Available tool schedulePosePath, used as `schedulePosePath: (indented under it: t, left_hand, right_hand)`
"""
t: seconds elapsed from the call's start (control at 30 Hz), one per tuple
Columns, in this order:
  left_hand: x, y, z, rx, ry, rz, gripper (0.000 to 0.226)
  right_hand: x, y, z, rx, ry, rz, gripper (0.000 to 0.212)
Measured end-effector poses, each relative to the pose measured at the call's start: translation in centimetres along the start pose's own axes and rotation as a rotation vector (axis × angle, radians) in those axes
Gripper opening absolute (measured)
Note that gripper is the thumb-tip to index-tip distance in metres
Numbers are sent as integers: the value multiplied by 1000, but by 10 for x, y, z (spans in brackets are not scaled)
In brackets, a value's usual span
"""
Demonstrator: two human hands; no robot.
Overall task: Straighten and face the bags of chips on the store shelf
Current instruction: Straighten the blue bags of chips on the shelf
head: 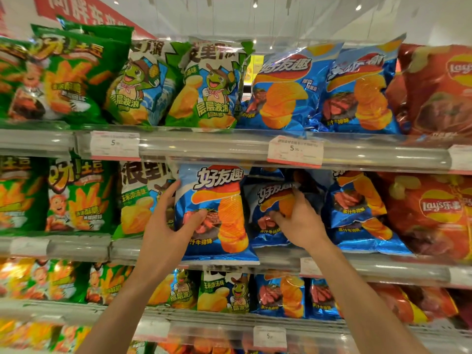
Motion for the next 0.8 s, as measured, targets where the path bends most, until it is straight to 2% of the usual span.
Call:
schedulePosePath:
  t: [0.13,0.2,0.37,0.53,0.6,0.67,0.8]
  left_hand:
    - [-3,-5,-1,-24,11,-7,73]
    - [-3,-6,-1,-27,4,-13,73]
    - [-3,-2,1,-13,-9,-13,73]
    - [-1,16,2,14,-46,-11,73]
    - [-4,34,2,25,-49,-6,71]
    - [-7,57,-1,28,-59,15,65]
    - [-16,99,-17,9,-23,-24,59]
  right_hand:
    - [20,-8,-2,-165,-184,-105,89]
    - [21,-1,-13,-179,-190,-116,90]
    - [-9,38,-40,53,-8,-126,95]
    - [-10,11,-37,7,-19,-304,72]
    - [-6,-4,-26,5,-21,-387,54]
    - [-1,-11,-11,65,-18,-460,38]
    - [2,-11,11,172,-20,-561,33]
Point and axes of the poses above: each hand's wrist, its own z-axis away from the middle knuckle, its own y-axis out of the palm, x = y × z, the point moved 10 cm from there along -z, towards the middle knuckle, and after that the axes turned 7 degrees about -z, right-handed, at the moved point
